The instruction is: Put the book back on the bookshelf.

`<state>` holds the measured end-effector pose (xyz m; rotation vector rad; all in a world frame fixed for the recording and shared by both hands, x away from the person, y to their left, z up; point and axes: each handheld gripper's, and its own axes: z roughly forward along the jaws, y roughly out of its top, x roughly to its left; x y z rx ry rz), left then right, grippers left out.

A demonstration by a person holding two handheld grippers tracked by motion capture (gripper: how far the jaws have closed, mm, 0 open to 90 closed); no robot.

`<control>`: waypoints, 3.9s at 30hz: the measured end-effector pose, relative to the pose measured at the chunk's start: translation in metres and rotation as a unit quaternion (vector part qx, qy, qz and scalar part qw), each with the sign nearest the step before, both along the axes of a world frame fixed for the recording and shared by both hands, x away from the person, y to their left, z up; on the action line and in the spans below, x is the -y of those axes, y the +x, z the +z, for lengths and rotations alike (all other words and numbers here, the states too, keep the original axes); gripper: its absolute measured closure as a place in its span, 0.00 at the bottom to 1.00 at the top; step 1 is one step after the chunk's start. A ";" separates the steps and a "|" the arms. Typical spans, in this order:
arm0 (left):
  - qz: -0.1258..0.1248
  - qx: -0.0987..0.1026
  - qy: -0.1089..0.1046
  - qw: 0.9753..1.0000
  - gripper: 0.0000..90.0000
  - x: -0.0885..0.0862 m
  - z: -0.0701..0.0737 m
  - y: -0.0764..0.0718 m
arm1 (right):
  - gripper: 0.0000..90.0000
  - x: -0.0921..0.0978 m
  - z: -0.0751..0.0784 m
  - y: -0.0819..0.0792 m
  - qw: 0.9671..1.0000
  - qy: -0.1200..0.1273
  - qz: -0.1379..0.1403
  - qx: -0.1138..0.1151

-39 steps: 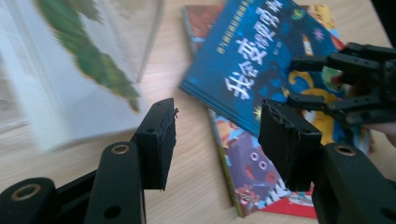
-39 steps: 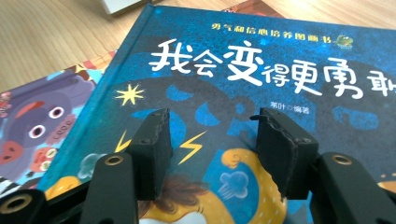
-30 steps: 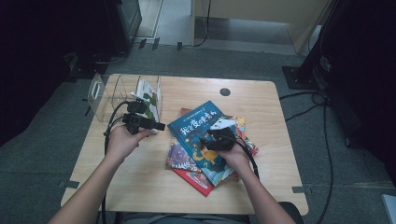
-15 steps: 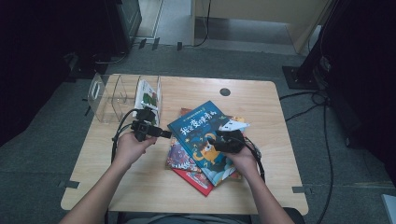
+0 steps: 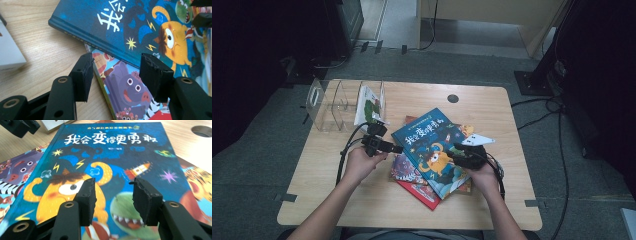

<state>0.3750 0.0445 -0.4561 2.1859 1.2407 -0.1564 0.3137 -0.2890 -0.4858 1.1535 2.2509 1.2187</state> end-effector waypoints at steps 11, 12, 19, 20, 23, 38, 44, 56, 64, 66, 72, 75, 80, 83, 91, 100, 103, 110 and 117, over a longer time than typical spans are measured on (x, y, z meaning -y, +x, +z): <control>-0.023 0.007 0.005 1.000 0.51 0.013 -0.014 0.000 | 0.66 0.037 -0.003 -0.024 0.999 0.008 -0.036 -0.012; -0.026 0.010 0.007 1.000 0.51 0.015 -0.016 0.000 | 0.69 0.044 -0.004 -0.030 0.999 0.009 -0.045 -0.017; -0.023 0.009 -0.014 1.000 0.53 0.014 -0.021 0.001 | 0.76 0.062 -0.009 -0.041 0.998 0.004 -0.059 -0.026; -0.025 0.012 -0.011 1.000 0.53 0.015 -0.021 0.002 | 0.78 0.063 -0.011 -0.042 0.998 -0.002 -0.060 -0.031; -0.028 0.022 -0.003 0.999 0.53 0.017 -0.021 0.000 | 0.81 0.068 -0.012 -0.048 0.997 -0.006 -0.068 -0.024; -0.028 0.068 0.012 0.997 0.53 0.021 -0.024 -0.009 | 0.93 0.086 -0.013 -0.062 0.993 -0.012 -0.103 -0.063; -0.024 0.062 0.011 0.998 0.53 0.021 -0.024 -0.009 | 0.93 0.088 -0.014 -0.060 0.992 -0.006 -0.104 -0.065; -0.014 0.072 0.020 0.997 0.81 0.014 -0.025 -0.005 | 0.93 0.091 -0.015 -0.057 0.992 0.005 -0.106 -0.069; -0.004 0.077 0.018 0.997 0.80 0.015 -0.025 -0.008 | 0.93 0.092 -0.015 -0.051 0.991 0.009 -0.110 -0.071; -0.004 0.074 0.015 0.997 0.82 0.014 -0.026 -0.008 | 0.93 0.092 -0.015 -0.050 0.991 0.010 -0.111 -0.073; -0.010 0.044 -0.020 0.999 0.91 0.013 -0.028 -0.007 | 0.94 0.093 -0.015 -0.047 0.991 0.016 -0.112 -0.077; -0.020 0.069 0.007 0.997 0.89 0.020 -0.025 -0.011 | 0.94 0.095 -0.015 -0.046 0.990 0.014 -0.115 -0.077; -0.017 0.062 0.004 0.998 0.94 0.018 -0.026 -0.010 | 0.97 0.095 -0.015 -0.046 0.990 0.018 -0.118 -0.081; -0.014 0.056 -0.003 0.998 0.96 0.018 -0.028 -0.009 | 0.99 0.095 -0.015 -0.045 0.989 0.020 -0.120 -0.082; -0.025 0.056 -0.015 0.998 0.96 0.027 -0.030 -0.014 | 1.00 0.102 -0.016 -0.041 0.987 0.029 -0.137 -0.085; -0.027 0.060 -0.025 0.998 0.97 0.033 -0.032 -0.016 | 1.00 0.108 -0.017 -0.032 0.985 0.037 -0.147 -0.086; -0.026 0.063 -0.027 0.997 0.96 0.034 -0.032 -0.017 | 1.00 0.110 -0.017 -0.027 0.984 0.036 -0.154 -0.084; -0.023 0.065 -0.036 0.997 0.96 0.041 -0.034 -0.021 | 1.00 0.114 -0.018 -0.015 0.983 0.043 -0.160 -0.080; -0.019 0.076 -0.018 0.997 0.96 0.046 -0.032 -0.024 | 1.00 0.114 -0.018 -0.005 0.983 0.041 -0.165 -0.076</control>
